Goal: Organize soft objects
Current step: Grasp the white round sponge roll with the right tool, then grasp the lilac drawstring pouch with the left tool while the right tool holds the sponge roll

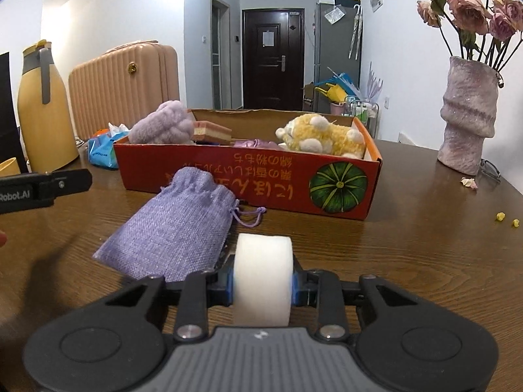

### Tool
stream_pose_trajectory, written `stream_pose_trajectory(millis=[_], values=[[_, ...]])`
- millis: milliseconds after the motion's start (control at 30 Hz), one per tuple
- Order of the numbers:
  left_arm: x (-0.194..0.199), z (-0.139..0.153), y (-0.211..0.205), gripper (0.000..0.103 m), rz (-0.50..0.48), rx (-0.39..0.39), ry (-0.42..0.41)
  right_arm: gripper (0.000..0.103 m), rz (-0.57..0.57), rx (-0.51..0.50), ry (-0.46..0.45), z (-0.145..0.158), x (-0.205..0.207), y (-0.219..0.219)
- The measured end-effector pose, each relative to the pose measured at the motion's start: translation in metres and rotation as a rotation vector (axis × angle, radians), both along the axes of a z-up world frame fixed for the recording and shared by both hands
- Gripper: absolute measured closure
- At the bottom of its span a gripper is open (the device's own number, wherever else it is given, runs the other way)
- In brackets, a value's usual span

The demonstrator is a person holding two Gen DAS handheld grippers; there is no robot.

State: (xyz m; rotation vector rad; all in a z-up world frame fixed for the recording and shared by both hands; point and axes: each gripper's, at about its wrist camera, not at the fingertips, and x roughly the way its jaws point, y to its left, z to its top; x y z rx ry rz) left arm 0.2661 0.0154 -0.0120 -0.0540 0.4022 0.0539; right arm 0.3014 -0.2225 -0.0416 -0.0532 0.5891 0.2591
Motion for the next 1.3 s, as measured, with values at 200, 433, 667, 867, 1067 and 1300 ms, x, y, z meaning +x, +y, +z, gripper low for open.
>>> stream_pose_trajectory(millis=[200, 433, 667, 867, 1067, 1300], values=[[0.0, -0.002, -0.002, 0.0, 0.001, 0.008, 0.005, 0.074, -0.011, 0.013, -0.018, 0.003, -0.001, -0.003], [0.003, -0.003, -0.006, 0.0, 0.007, 0.019, 0.013, 0.074, -0.033, 0.026, -0.045, 0.008, -0.001, -0.008], [0.005, -0.004, -0.012, 0.0, 0.006, 0.019, 0.016, 0.074, -0.058, 0.041, -0.063, 0.011, 0.002, -0.015], [0.008, -0.003, -0.027, 0.0, -0.014, 0.0, 0.024, 0.074, -0.074, 0.05, -0.08, 0.014, 0.002, -0.022], [0.015, -0.006, -0.054, 0.0, -0.05, 0.008, 0.042, 0.074, -0.099, 0.053, -0.089, 0.015, 0.004, -0.034], [0.033, -0.018, -0.087, 0.0, -0.096, 0.033, 0.13, 0.074, -0.125, 0.054, -0.102, 0.017, 0.006, -0.053]])
